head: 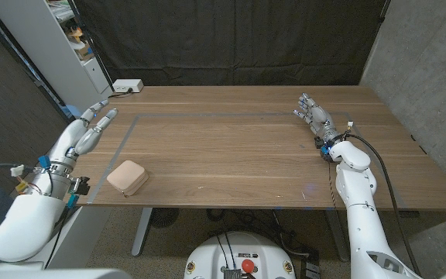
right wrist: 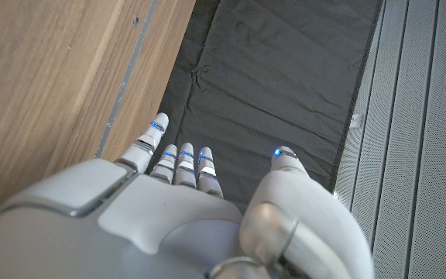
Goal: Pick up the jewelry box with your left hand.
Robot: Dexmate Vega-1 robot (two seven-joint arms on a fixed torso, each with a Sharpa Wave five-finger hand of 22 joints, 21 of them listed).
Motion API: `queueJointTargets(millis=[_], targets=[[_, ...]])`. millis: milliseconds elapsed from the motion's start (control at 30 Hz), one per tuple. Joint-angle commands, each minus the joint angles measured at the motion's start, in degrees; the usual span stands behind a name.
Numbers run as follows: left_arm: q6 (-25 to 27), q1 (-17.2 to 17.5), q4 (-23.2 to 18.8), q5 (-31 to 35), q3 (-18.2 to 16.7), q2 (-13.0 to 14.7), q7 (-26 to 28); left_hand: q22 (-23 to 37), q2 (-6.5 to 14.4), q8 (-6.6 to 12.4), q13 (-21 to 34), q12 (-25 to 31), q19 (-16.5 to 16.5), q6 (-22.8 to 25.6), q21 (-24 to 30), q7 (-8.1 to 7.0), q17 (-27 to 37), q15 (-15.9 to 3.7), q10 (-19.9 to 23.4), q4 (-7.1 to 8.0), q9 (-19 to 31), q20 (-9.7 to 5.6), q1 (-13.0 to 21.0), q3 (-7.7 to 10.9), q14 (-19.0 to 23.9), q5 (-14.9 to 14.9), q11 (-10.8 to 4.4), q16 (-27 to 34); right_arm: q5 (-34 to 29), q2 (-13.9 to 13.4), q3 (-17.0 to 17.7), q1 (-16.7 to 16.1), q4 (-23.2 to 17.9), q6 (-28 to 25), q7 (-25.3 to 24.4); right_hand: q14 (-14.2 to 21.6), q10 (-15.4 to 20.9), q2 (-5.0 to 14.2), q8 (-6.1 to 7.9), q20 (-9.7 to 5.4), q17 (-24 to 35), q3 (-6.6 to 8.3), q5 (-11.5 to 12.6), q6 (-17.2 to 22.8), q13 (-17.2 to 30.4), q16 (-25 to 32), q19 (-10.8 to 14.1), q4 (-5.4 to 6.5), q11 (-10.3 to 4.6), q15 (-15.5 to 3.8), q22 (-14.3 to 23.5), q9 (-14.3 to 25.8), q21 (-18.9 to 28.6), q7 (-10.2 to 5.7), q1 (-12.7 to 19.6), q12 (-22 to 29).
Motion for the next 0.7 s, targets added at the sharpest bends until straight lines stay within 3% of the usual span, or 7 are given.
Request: queueJointTargets(millis=[33,700], targets=[[0.22,0.65,-1.39,6.62,-0.09,-1.13,2.6,0.27,0.32,0.33,0.2,0.31,0.1,0.66,-0.08,0.26,0.22,0.1,0.31,-0.41,0.31,-0.02,0.58,0.24,0.36,-0.1,0.18,0.43,-0.09,-0.06,-0.35,0.87,1.39,0.27,-0.21,0.3,0.31,0.1,0.07,-0.03,0.17,-0.18,0.37,0.29,0.03,0.2,0.48,-0.04,0.09,-0.04,0.16,0.11,-0.1,-0.22,-0.04,-0.14],[0.2,1.58,-1.53,21.29,0.65,-2.23,10.97,0.26,0.49,0.54,0.21,0.52,0.75,1.73,-0.01,0.0,0.2,-0.23,1.19,-0.81,0.33,0.19,0.97,0.45,1.04,0.05,-0.14,0.52,-0.37,-0.15,-0.96,0.47,0.64,-0.14,-0.77,0.28,0.24,0.14,-0.06,-0.01,0.05,-0.24,0.38,-0.06,0.04,0.18,0.64,-0.15,0.06,0.0,0.17,0.11,-0.54,-0.32,-0.05,-0.25]])
